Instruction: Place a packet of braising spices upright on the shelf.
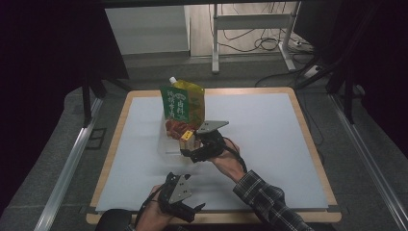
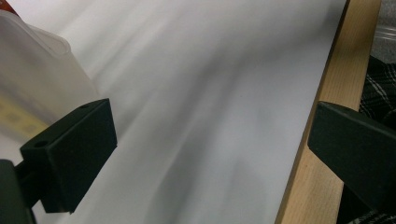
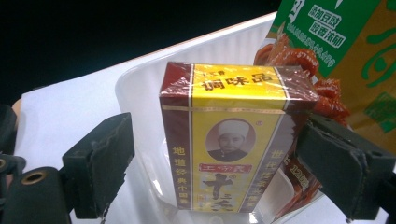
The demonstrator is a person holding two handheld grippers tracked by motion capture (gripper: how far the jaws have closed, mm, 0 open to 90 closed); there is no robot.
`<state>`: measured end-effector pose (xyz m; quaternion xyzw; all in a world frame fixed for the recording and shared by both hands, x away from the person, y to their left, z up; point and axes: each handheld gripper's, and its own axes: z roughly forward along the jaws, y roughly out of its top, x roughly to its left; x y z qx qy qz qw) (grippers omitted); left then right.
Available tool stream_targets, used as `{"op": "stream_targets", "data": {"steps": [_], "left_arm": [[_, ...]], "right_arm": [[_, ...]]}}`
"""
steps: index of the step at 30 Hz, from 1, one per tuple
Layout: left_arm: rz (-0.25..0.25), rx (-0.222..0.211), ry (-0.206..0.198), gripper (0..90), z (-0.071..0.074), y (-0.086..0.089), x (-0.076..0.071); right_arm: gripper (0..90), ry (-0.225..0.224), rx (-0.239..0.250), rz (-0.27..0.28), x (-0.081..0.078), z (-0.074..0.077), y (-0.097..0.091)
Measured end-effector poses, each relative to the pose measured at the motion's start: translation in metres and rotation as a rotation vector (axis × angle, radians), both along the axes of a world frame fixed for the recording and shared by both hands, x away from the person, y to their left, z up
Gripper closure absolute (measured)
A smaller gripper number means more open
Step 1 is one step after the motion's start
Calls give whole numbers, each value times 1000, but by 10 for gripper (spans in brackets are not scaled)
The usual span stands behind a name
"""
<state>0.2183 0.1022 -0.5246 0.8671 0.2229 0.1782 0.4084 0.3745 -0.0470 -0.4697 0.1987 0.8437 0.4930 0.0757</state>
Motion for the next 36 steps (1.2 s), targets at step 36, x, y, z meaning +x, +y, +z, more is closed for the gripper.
{"op": "stream_targets", "data": {"steps": [36], "left_arm": [[3, 5, -1, 12, 0, 0, 1]], "right_arm": [[73, 19, -57, -25, -6, 12, -36]]}}
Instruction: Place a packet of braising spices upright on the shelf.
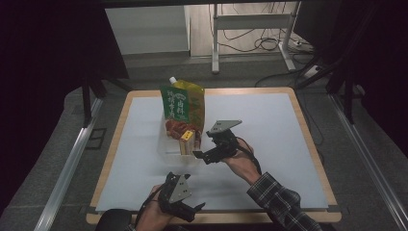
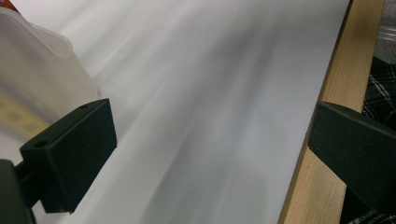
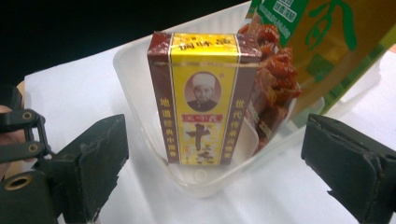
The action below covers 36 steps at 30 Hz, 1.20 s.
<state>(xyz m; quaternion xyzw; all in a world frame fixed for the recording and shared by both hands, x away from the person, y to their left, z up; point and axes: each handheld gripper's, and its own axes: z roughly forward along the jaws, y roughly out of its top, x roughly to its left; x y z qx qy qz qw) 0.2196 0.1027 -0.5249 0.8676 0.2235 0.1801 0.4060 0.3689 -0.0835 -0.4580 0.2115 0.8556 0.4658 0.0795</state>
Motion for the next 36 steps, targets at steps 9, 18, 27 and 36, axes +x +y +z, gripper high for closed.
{"op": "stream_targets", "data": {"steps": [9, 18, 27, 36], "left_arm": [[1, -2, 0, 12, 0, 0, 1], [8, -12, 0, 10, 1, 1, 1], [15, -21, 1, 8, 1, 2, 2], [29, -27, 2, 6, 2, 3, 2]], "right_arm": [[64, -7, -14, -20, -4, 6, -14], [46, -18, -33, -28, -9, 13, -26], [38, -33, -60, -40, -14, 13, -41], [31, -35, -81, -64, -20, 11, -59]]}}
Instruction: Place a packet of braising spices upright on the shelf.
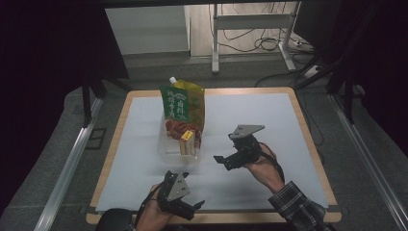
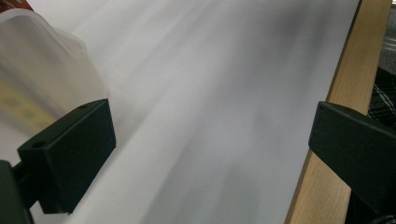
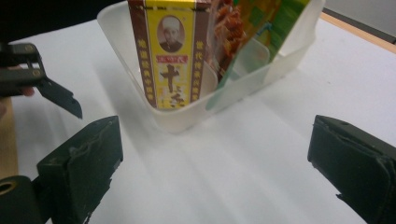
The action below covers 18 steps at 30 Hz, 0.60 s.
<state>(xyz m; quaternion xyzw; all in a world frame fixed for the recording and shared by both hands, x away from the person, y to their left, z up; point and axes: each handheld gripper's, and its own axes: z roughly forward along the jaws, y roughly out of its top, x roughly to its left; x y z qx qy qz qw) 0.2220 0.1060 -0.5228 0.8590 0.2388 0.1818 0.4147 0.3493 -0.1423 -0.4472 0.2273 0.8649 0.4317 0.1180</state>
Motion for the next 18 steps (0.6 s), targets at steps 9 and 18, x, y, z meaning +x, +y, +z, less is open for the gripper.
{"op": "stream_targets", "data": {"steps": [9, 18], "left_arm": [[8, -5, 3, 5, 0, 1, 0], [13, -16, 9, 5, 0, 0, 1]], "right_arm": [[28, 8, -3, -27, -6, -3, -18], [27, 15, -10, -52, -13, -8, -38]]}}
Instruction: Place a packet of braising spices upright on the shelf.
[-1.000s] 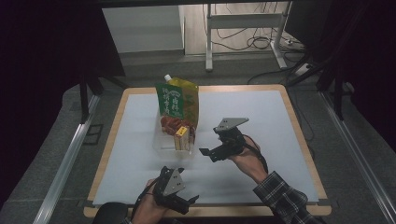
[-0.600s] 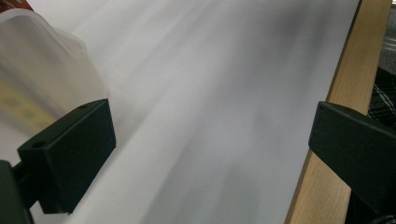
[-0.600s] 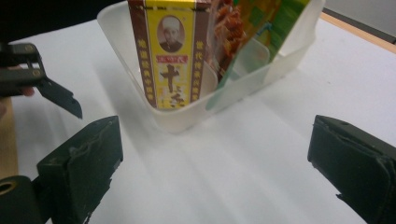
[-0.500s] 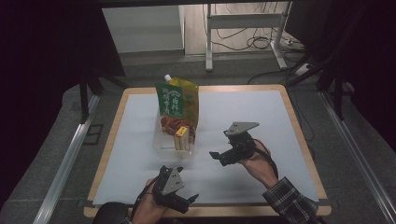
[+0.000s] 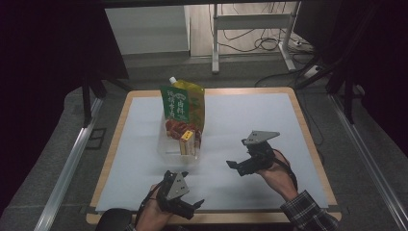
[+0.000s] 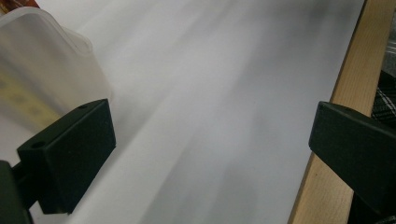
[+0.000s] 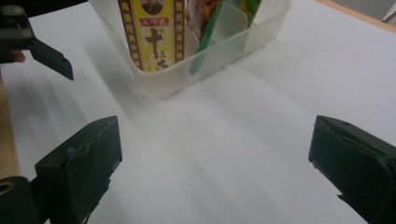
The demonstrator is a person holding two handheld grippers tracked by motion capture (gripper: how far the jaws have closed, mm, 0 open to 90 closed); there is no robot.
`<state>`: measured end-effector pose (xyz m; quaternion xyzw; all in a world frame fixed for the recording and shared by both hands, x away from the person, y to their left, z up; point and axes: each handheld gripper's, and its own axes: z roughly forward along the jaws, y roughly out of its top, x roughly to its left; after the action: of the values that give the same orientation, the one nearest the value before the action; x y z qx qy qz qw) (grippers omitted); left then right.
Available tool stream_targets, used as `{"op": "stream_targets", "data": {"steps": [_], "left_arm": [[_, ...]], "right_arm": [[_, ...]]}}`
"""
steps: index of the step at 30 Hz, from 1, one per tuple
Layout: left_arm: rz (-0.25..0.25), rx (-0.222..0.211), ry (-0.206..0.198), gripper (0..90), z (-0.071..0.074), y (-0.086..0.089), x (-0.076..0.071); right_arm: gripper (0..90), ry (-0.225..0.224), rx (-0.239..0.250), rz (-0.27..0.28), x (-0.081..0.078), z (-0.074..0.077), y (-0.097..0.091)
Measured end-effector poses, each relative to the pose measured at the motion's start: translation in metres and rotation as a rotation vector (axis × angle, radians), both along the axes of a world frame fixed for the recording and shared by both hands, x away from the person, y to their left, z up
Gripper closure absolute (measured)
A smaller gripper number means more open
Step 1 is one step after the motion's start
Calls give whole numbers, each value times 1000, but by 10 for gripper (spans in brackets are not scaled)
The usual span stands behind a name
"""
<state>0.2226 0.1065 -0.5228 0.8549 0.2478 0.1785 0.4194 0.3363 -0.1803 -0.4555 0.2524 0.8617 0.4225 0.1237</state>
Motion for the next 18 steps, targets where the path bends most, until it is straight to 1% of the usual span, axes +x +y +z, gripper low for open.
{"op": "stream_targets", "data": {"steps": [5, 6, 10, 13, 18], "left_arm": [[2, -2, 1, 5, 0, 0, 0], [5, -8, 2, 5, 0, 0, 0], [3, -4, 5, 5, 0, 1, 1], [3, -10, 9, 5, 0, 1, 1], [2, -7, 10, 5, 0, 1, 2]], "right_arm": [[23, 2, -5, -20, -4, -2, -13], [21, 0, -7, -24, -5, -2, -15], [13, -2, -19, -38, -8, -1, -24], [9, -6, -23, -49, -11, -1, -30], [7, -7, -25, -68, -17, 0, -40]]}}
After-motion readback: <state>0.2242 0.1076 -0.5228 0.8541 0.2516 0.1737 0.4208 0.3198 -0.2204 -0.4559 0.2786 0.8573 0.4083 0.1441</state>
